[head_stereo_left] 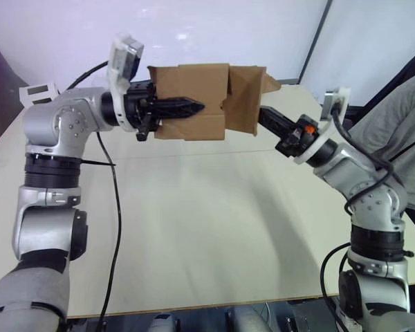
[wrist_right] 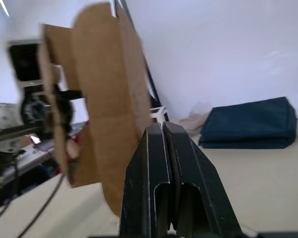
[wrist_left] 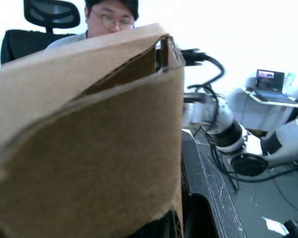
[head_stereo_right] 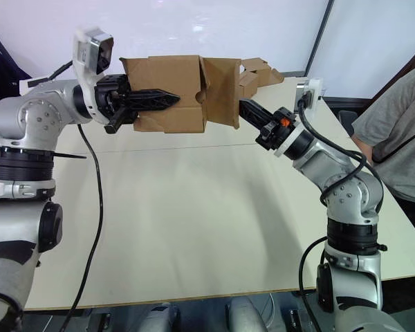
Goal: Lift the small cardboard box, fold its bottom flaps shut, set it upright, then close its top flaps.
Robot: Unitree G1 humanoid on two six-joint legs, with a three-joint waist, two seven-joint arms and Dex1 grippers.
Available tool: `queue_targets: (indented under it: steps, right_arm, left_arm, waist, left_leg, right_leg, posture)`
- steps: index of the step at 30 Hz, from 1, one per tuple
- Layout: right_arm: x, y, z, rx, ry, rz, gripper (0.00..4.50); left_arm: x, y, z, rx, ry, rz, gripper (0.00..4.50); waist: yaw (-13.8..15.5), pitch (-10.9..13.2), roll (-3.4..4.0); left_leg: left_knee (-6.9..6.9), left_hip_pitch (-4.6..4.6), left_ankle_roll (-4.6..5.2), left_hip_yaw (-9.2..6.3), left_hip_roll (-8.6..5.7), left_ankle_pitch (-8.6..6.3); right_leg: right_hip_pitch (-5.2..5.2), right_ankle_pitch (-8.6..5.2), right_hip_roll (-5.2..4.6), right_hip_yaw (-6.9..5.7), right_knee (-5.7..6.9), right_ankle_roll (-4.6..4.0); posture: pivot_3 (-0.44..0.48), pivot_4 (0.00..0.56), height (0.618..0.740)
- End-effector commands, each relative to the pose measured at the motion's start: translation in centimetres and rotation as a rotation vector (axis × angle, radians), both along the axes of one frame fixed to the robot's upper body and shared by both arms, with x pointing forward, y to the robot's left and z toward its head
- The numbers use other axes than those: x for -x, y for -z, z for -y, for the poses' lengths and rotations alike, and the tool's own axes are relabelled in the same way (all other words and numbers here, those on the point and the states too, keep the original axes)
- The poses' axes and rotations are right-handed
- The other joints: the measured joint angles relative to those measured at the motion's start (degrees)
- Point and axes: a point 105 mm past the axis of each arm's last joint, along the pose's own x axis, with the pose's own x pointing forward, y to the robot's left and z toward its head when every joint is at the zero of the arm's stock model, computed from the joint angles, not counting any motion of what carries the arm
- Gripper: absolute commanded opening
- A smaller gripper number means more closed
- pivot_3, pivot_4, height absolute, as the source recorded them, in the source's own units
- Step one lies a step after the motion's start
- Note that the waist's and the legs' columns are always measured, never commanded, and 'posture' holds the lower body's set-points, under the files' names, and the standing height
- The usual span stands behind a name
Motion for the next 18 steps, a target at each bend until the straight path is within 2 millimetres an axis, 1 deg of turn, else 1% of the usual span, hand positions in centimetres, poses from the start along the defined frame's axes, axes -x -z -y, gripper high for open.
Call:
queue_targets:
  steps: [1,8,11,12,13,15,16,18]
  right_arm:
    - [2.6,-1.9,-1.4,-0.056,-0.08,0.064,0.02]
    - [2.5,-1.6,-2.4,-0.124,-0.102,0.028,0.02]
    - [2.4,-1.3,-2.5,-0.133,-0.101,0.016,0.8]
    - [2.3,-1.1,-2.5,-0.138,-0.1,0.01,1.2]
    - [2.2,-1.0,-2.5,-0.144,-0.1,0.003,1.49]
    - [2.2,-0.9,-2.5,-0.153,-0.104,-0.005,2.32]
    - [2.1,-0.8,-2.4,-0.177,-0.111,-0.018,2.53]
    - [2.2,-0.7,-2.3,-0.238,-0.137,-0.046,2.53]
  left_arm:
    - [0.3,-1.2,-0.3,0.018,0.006,0.044,0.0]
    - [0.4,-1.3,0.0,0.018,0.039,0.032,0.0]
    - [0.6,-1.5,-0.1,0.023,0.049,0.027,0.0]
    - [0.7,-1.6,-0.1,0.025,0.052,0.025,0.0]
    - [0.7,-1.6,-0.1,0.026,0.054,0.024,0.0]
    - [0.7,-1.7,-0.2,0.027,0.055,0.023,0.0]
    - [0.7,-1.7,-0.2,0.028,0.054,0.023,0.0]
    - [0.7,-1.7,-0.2,0.03,0.052,0.022,0.0]
  waist:
    - [-0.05,0.0,0.01]
    - [0.03,0.0,0.01]
    - [0.0,0.0,0.01]
    - [-0.03,0.0,0.01]
    - [-0.05,0.0,0.01]
    - [-0.05,0.0,0.01]
    - [-0.05,0.0,0.01]
    - [-0.05,0.0,0.01]
  left_leg:
    - [-0.01,0.0,0.0,0.0,0.0,0.0]
    - [0.0,0.0,0.0,0.0,0.0,0.0]
    - [0.0,0.0,0.0,0.0,0.0,0.0]
    - [0.0,0.0,0.0,0.0,0.0,0.0]
    - [-0.01,0.0,0.0,0.0,0.0,0.0]
    - [0.0,0.0,0.0,0.0,0.0,0.0]
    - [-0.01,0.0,0.0,0.0,0.0,0.0]
    - [0.0,0.0,0.0,0.0,0.0,0.0]
  right_leg:
    - [-0.01,0.0,0.01,0.0,0.0,0.0]
    - [-0.01,0.0,-0.01,0.0,0.0,0.0]
    - [-0.01,0.0,0.0,0.0,0.0,0.0]
    - [-0.01,0.0,0.0,0.0,0.0,0.0]
    - [-0.02,0.0,0.0,0.0,0.0,0.0]
    - [-0.02,0.0,0.01,0.0,0.0,0.0]
    - [-0.02,0.0,0.01,0.0,0.0,0.0]
    - [-0.02,0.0,0.01,0.0,0.01,0.0]
  posture:
    - [0.0,0.15,0.74]
    - [0.0,0.15,0.74]
    - [0.0,0.15,0.74]
    - [0.0,0.15,0.74]
    - [0.0,0.15,0.74]
    - [0.0,0.15,0.74]
    - [0.0,0.15,0.74]
    - [0.0,0.15,0.74]
